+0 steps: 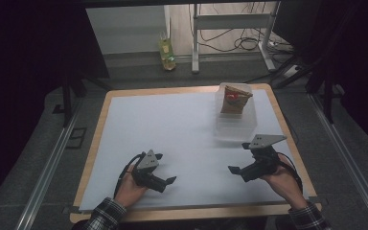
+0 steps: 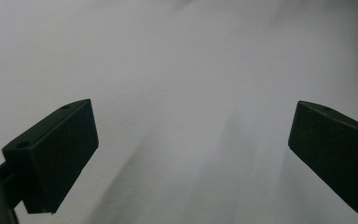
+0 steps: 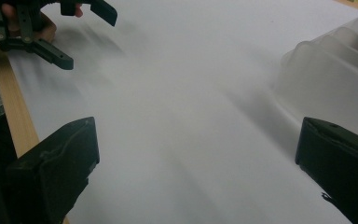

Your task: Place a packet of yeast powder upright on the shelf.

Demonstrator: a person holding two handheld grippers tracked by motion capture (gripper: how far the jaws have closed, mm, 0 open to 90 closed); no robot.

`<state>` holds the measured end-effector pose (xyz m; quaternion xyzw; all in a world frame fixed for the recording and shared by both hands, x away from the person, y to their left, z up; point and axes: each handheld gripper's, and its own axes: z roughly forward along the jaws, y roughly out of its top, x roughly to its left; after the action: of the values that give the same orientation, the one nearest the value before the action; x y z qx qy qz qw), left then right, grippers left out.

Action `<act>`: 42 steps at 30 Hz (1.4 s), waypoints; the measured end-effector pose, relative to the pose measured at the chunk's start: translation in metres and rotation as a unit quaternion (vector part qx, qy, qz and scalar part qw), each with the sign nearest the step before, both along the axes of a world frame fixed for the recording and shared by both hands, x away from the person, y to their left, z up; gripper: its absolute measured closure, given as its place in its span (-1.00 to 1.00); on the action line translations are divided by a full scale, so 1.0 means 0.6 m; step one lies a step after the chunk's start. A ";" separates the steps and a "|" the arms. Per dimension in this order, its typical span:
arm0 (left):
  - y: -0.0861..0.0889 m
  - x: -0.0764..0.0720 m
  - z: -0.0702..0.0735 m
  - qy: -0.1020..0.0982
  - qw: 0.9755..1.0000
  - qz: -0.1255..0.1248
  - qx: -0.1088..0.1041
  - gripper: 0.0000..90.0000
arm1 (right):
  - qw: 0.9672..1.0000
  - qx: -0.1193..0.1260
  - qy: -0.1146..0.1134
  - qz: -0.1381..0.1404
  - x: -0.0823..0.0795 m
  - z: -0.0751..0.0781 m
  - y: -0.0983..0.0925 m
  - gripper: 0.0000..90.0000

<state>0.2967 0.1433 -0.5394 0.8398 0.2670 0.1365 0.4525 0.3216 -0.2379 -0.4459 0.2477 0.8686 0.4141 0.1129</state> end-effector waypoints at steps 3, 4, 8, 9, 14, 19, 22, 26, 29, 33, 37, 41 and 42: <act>0.000 0.000 0.000 0.000 1.000 0.000 0.000 -0.97 | 1.000 -0.003 0.000 0.001 -0.004 -0.004 0.002 -1.00; 0.000 0.000 0.000 0.000 1.000 0.000 0.001 -0.96 | 1.000 -0.002 0.000 0.002 -0.005 -0.005 0.003 -1.00; 0.000 0.000 0.000 0.000 1.000 0.000 0.000 -0.96 | 1.000 0.003 0.003 0.004 -0.011 -0.011 0.006 -1.00; 0.000 0.000 0.000 0.000 1.000 0.000 0.001 -0.97 | 1.000 0.003 0.003 0.005 -0.013 -0.013 0.007 -1.00; 0.000 0.000 0.000 0.001 1.000 0.001 -0.001 -0.97 | 1.000 -0.001 0.007 0.010 -0.020 -0.027 0.011 -1.00; 0.000 0.000 0.000 0.000 1.000 0.001 0.000 -0.96 | 1.000 0.004 0.005 0.009 -0.025 -0.038 0.011 -1.00; 0.000 0.000 0.000 0.000 1.000 0.001 0.001 -0.96 | 1.000 0.006 0.005 0.007 -0.029 -0.042 0.011 -1.00; 0.000 0.000 0.000 0.001 1.000 0.001 0.000 -0.96 | 1.000 0.003 0.006 0.009 -0.034 -0.051 0.013 -1.00; 0.000 -0.001 0.000 0.001 1.000 0.001 -0.001 -0.96 | 1.000 -0.002 0.005 0.009 -0.038 -0.058 0.016 -1.00; 0.001 0.000 0.000 0.002 1.000 0.001 -0.001 -0.96 | 1.000 -0.009 0.008 0.015 -0.042 -0.068 0.020 -1.00; 0.002 0.000 0.000 0.003 1.000 0.001 -0.001 -0.96 | 1.000 -0.013 0.011 0.023 -0.046 -0.080 0.023 -1.00; 0.002 0.000 -0.001 0.003 1.000 0.001 0.000 -0.96 | 0.999 -0.024 0.012 0.033 -0.049 -0.091 0.027 -1.00; 0.002 0.000 -0.001 0.003 1.000 0.001 0.000 -0.96 | 0.999 -0.022 0.013 0.035 -0.050 -0.093 0.028 -1.00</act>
<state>0.2967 0.1446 -0.5399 0.8398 0.2696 0.1345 0.4517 0.2915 -0.2211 -0.5018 0.2199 0.8873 0.3948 0.0923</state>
